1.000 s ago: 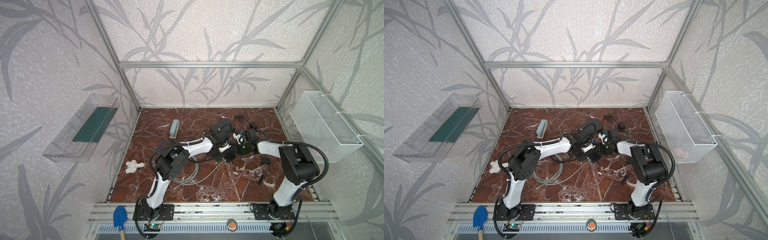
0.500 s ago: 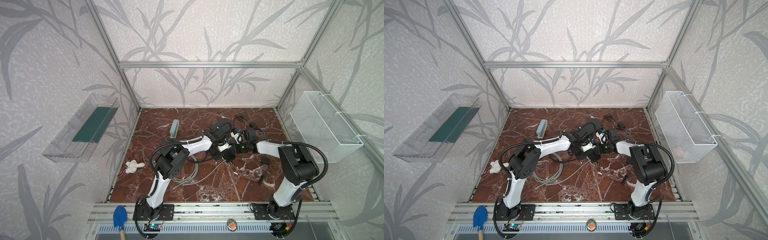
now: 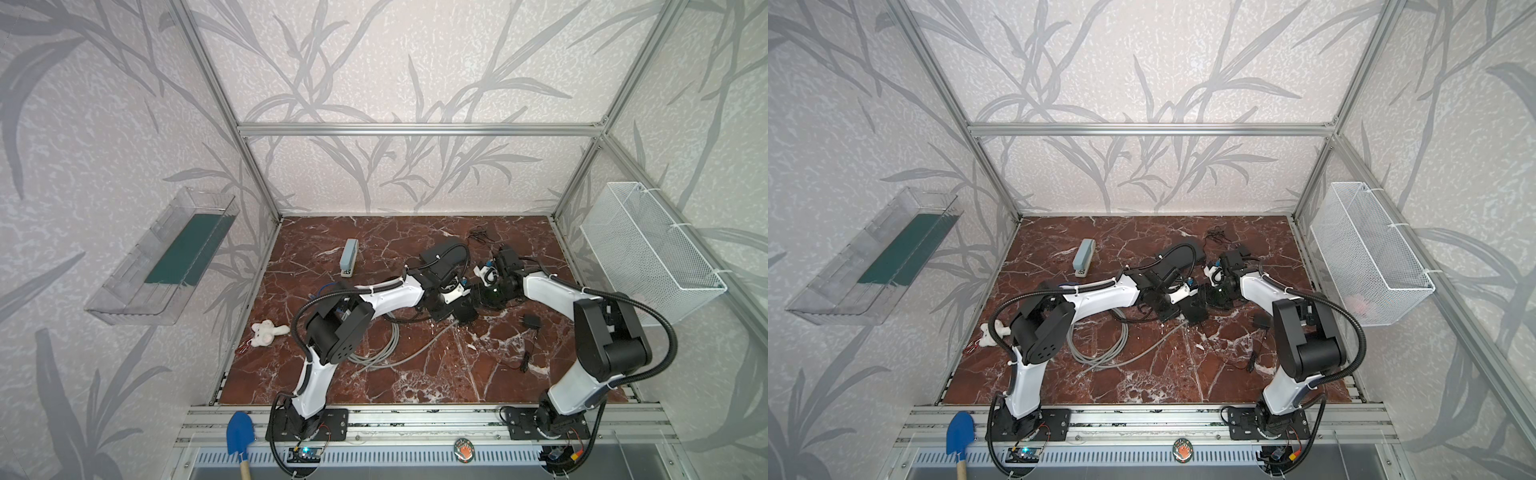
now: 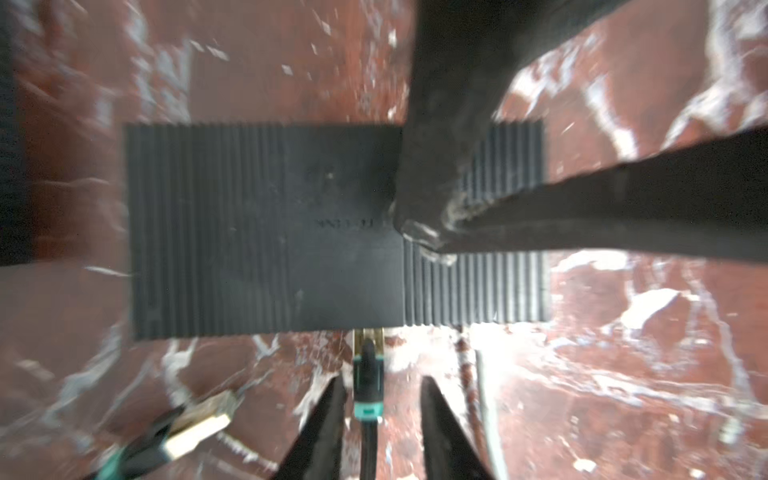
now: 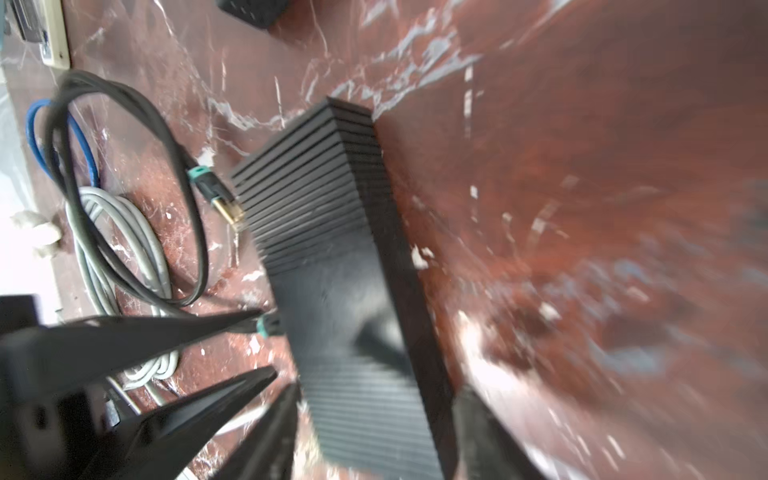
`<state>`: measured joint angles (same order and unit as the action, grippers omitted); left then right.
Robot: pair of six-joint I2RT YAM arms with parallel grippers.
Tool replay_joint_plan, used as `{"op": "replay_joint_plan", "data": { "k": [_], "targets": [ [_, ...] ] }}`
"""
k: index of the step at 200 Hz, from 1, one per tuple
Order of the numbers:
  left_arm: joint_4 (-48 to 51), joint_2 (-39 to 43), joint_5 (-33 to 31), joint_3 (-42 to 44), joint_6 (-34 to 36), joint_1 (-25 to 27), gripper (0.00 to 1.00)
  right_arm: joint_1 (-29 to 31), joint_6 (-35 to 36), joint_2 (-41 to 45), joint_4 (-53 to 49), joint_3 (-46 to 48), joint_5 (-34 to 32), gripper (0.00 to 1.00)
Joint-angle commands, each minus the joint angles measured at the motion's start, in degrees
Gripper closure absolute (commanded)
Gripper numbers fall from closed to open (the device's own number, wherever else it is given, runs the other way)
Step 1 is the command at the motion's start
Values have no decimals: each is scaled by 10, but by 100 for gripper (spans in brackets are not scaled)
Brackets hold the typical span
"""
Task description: Insert the plug into the switch port
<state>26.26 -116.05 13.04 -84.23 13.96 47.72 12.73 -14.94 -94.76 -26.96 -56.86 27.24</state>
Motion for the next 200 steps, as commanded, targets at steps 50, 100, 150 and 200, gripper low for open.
{"op": "replay_joint_plan", "data": {
  "k": [50, 100, 150, 200],
  "targets": [
    [-53, 154, -65, 65, -138, -62, 52, 62, 19, 52, -35, 5, -103, 23],
    [-71, 221, -67, 136, -234, -126, 46, 135, 51, -59, -65, -76, -208, 17],
    [-52, 253, -98, 156, -216, -149, 45, 167, 70, -129, -110, -129, -278, 20],
    [-59, 261, -91, 163, -204, -171, 45, 168, 50, -132, -118, -112, -324, 23]
  ]
}}
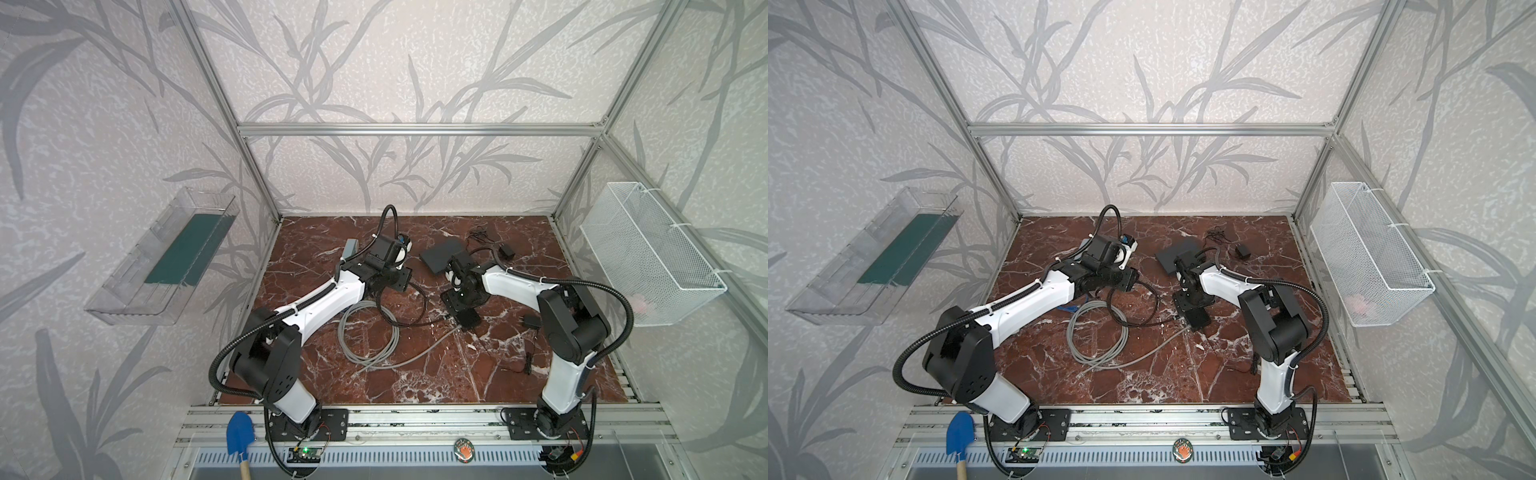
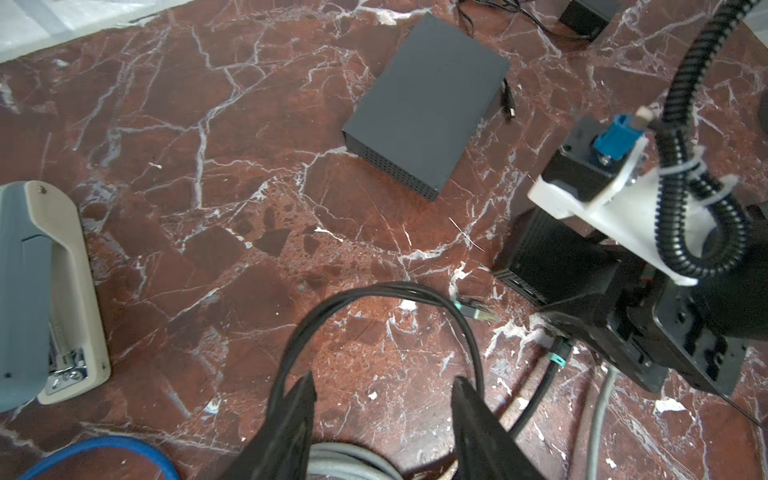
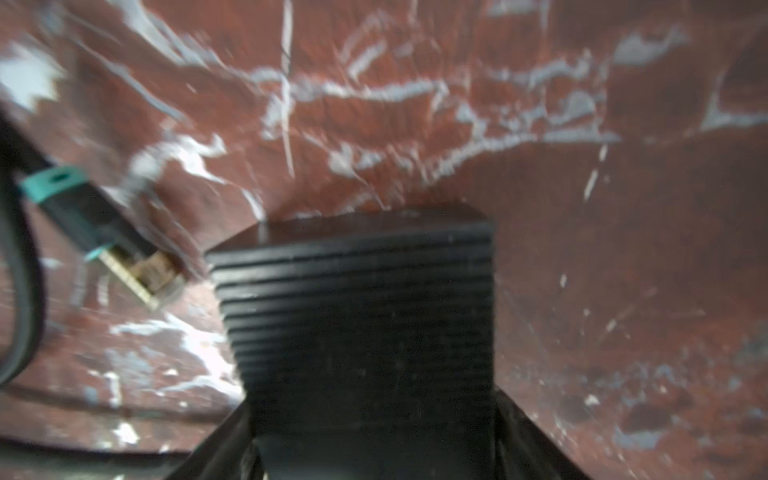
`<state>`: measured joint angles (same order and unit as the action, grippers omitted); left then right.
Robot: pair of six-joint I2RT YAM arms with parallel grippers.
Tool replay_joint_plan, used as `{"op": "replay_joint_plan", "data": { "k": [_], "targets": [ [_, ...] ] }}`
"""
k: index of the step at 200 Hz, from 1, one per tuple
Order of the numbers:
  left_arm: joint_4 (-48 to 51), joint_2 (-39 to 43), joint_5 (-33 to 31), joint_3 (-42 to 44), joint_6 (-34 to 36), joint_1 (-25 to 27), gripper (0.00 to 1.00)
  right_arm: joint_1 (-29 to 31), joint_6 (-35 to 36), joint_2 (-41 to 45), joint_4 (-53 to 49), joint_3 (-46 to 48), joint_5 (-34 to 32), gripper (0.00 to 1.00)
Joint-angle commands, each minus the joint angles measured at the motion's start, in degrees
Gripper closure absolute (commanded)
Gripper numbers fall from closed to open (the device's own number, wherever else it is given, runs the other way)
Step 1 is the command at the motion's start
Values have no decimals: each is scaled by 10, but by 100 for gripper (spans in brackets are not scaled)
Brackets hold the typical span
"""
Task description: Insert the plug into the switch port
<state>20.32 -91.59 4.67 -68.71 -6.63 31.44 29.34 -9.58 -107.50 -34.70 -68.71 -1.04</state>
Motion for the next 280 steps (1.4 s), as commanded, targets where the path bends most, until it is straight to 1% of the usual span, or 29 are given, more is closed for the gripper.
{"op": "replay_joint_plan", "data": {
  "k": [1, 29, 50, 65, 87, 91, 101, 130, 160, 185, 200, 219, 234, 250, 267, 280],
  "targets": [
    [0, 16, -8, 8, 2, -8, 45, 2, -4, -4, -41, 7, -42, 24],
    [3, 1, -16, -4, 12, -12, 46, -10, -14, -5, -69, 7, -61, 34],
    [6, -4, -15, -14, 10, -15, 46, -45, -31, 25, -61, 45, -63, 35],
    [14, -8, -9, -30, 2, -19, 46, -85, -36, 55, -48, 74, -59, 36],
    [17, -21, 0, -54, -5, -20, 46, -136, -14, 94, -36, 100, -53, 38],
    [18, -24, 1, -59, -6, -20, 46, -144, -7, 113, -33, 104, -54, 38],
    [24, -33, -2, -72, -8, -20, 46, -162, 14, 129, -30, 111, -61, 38],
    [48, -48, -7, -102, -15, -21, 46, -208, 66, 136, -49, 102, -87, 38],
    [84, -53, -20, -122, 2, -22, 46, -242, 80, 121, -46, 102, -120, 38],
    [95, -51, -38, -117, 4, -29, 47, -253, 96, 100, -44, 105, -154, 38],
    [95, -49, -45, -109, 2, -32, 46, -257, 101, 79, -45, 104, -166, 35],
    [96, -49, -49, -102, 0, -32, 47, -260, 104, 78, -65, 80, -182, 30],
    [102, -53, -50, -105, -1, -32, 46, -258, 96, 102, -73, 55, -163, 25],
    [113, -65, -48, -118, -8, -33, 46, -258, 79, 148, -63, 37, -109, 20],
    [132, -83, -29, -139, -16, -33, 46, -255, 62, 183, -32, 22, -23, 18],
    [141, -98, -8, -154, -24, -33, 46, -247, 32, 195, 27, 25, 60, 17]
  ]
}}
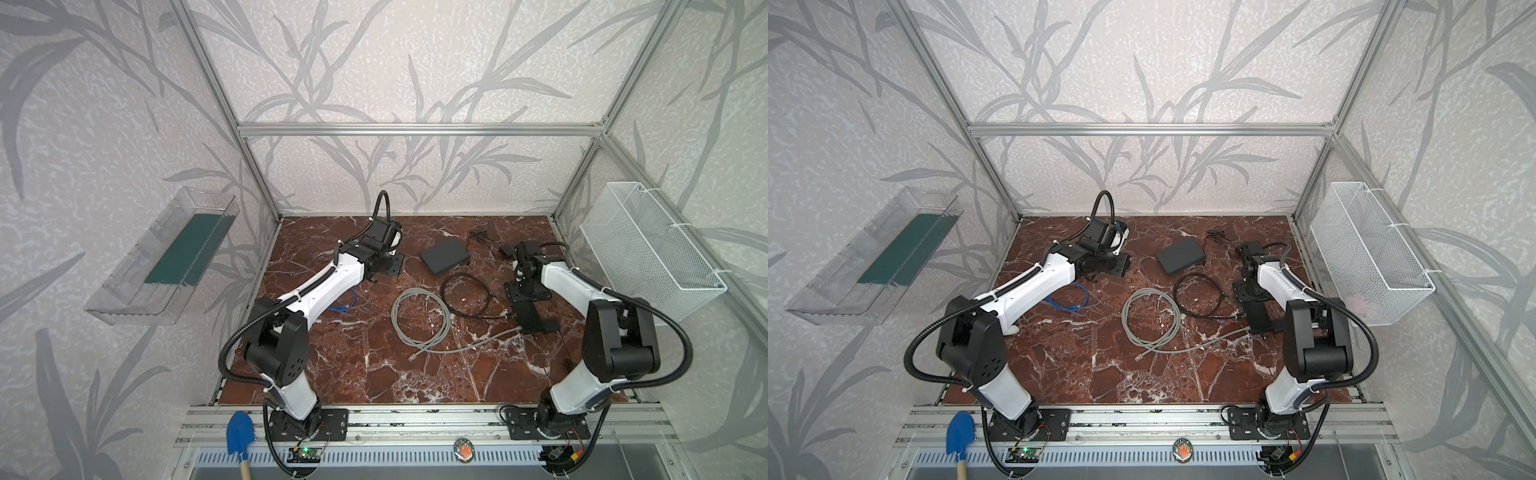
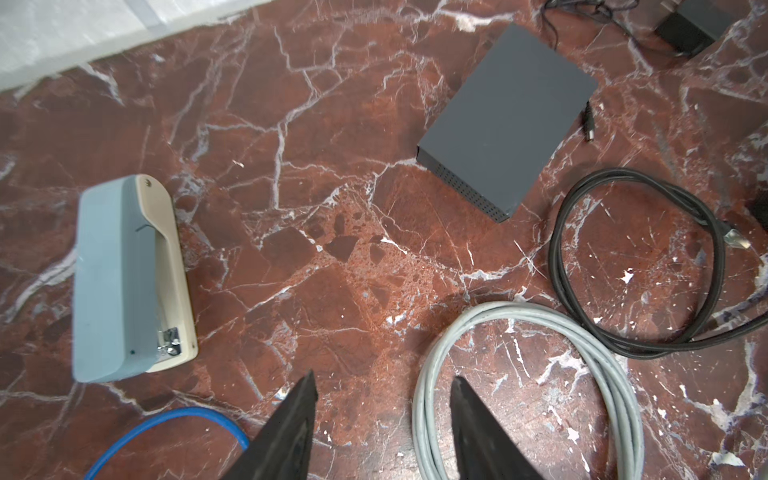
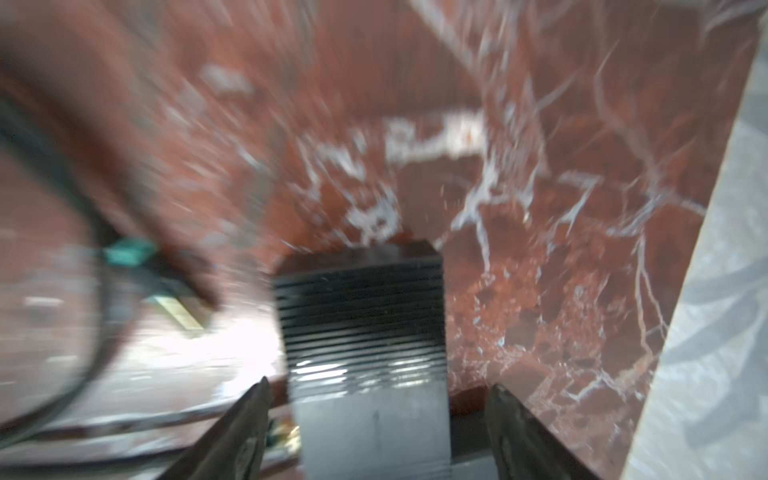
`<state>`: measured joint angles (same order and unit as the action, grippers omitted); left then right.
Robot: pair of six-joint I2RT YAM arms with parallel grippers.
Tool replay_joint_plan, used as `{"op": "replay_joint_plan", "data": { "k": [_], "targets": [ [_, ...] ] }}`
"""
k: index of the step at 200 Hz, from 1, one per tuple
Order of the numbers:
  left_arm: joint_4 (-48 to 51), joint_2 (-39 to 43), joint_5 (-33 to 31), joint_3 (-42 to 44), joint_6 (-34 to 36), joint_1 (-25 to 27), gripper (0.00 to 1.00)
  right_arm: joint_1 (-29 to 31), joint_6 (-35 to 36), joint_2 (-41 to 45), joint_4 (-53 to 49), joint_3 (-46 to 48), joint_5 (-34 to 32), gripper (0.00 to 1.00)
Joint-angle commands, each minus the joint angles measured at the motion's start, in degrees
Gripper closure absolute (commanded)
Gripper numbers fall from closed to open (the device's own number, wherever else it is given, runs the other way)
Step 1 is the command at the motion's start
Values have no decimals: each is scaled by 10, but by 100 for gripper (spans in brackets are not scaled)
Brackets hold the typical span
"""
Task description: Insert the plug into the switch port
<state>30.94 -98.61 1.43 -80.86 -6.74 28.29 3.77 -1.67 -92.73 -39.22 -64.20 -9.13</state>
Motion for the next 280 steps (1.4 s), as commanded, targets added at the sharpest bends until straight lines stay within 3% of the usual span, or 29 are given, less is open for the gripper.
{"op": "replay_joint_plan", "data": {
  "k": [1, 34, 75, 120, 146, 188, 233, 280],
  "targets": [
    [36, -29, 27, -33, -22, -2, 46, 10, -50, 47, 79, -20, 145, 17],
    [35, -63, 66, -61, -53, -2, 46, 53, -162, -12, 191, -52, 194, 17],
    [9, -116, 99, -108, -77, -1, 46, 71, -237, -147, 254, -138, 229, 17],
    [-2, -201, 83, -195, -80, -2, 46, 71, -268, -255, 272, -229, 228, 17],
    [25, -255, 77, -269, -79, -7, 46, 70, -270, -302, 260, -269, 206, 16],
    [61, -343, 76, -402, -80, -16, 45, 69, -263, -365, 238, -327, 241, 18],
    [84, -392, 90, -462, -52, -34, 45, 91, -218, -432, 229, -408, 343, 25],
    [136, -405, 117, -481, 14, -65, 43, 144, -109, -478, 185, -475, 428, 26]
  ]
}}
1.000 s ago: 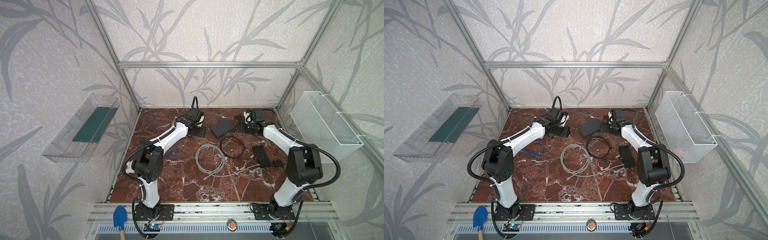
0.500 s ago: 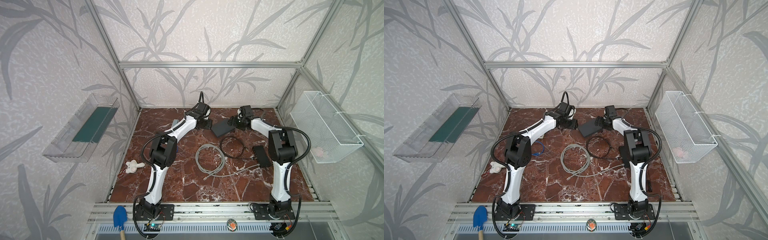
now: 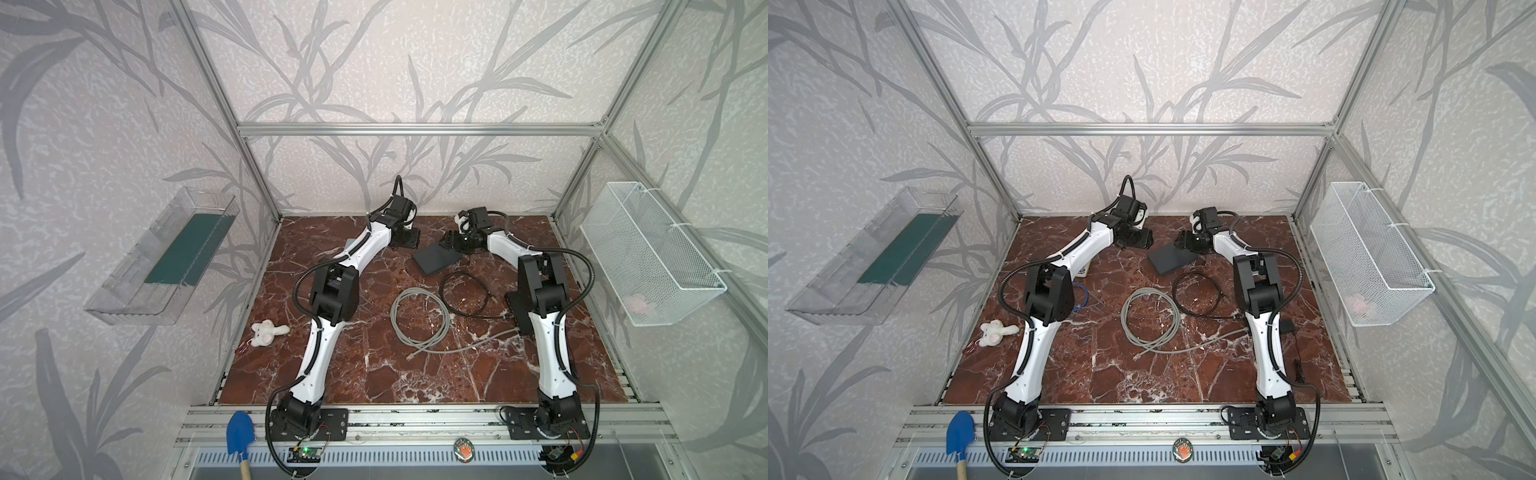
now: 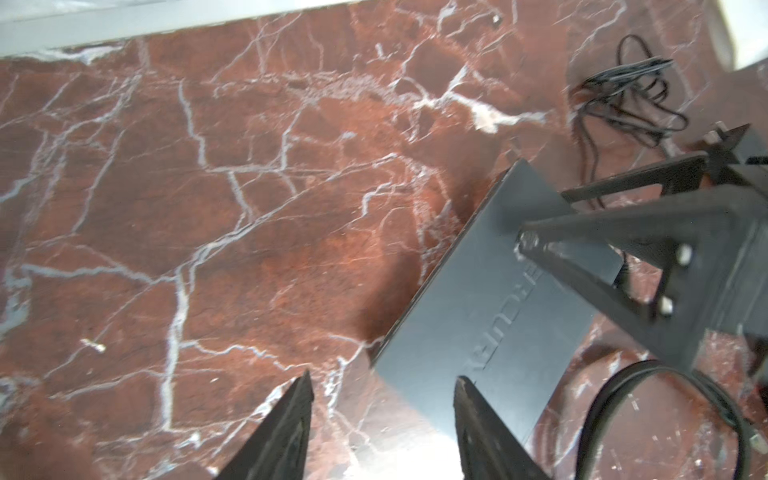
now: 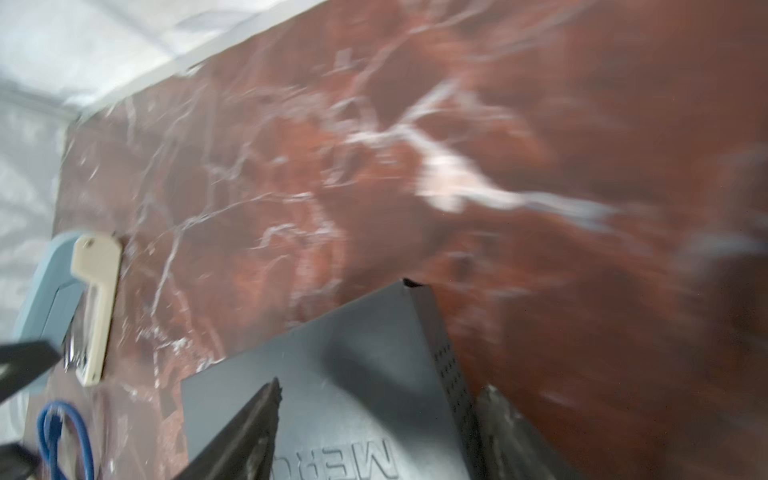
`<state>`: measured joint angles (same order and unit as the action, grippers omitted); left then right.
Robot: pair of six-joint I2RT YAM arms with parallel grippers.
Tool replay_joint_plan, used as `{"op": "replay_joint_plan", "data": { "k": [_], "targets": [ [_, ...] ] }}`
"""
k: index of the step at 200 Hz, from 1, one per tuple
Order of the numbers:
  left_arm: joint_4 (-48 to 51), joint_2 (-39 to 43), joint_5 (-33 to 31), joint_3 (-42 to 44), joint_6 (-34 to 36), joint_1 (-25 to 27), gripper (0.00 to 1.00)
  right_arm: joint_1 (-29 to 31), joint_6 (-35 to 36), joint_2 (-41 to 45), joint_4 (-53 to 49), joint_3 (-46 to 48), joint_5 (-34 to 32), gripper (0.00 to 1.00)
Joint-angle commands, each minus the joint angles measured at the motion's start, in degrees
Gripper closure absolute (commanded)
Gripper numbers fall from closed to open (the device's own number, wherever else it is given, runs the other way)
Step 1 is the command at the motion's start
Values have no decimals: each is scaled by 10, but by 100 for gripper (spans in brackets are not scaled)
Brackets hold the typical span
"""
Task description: Insert the plug into the switch port
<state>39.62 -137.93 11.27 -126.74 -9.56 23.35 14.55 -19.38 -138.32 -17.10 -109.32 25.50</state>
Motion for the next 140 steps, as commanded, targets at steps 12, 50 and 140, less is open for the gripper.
{"op": "replay_joint_plan", "data": {
  "k": [12, 50, 140],
  "targets": [
    [50, -2, 22, -6, 48, -22, 43, 44, 70, -33, -27, -31, 113, 26],
    [71, 28, 9, 40, 52, -30, 43, 67, 24, -59, 41, -55, 155, 25],
    [49, 30, 12, 83, 30, -62, 42, 57, -96, 106, 6, 108, 78, 25]
  ]
}}
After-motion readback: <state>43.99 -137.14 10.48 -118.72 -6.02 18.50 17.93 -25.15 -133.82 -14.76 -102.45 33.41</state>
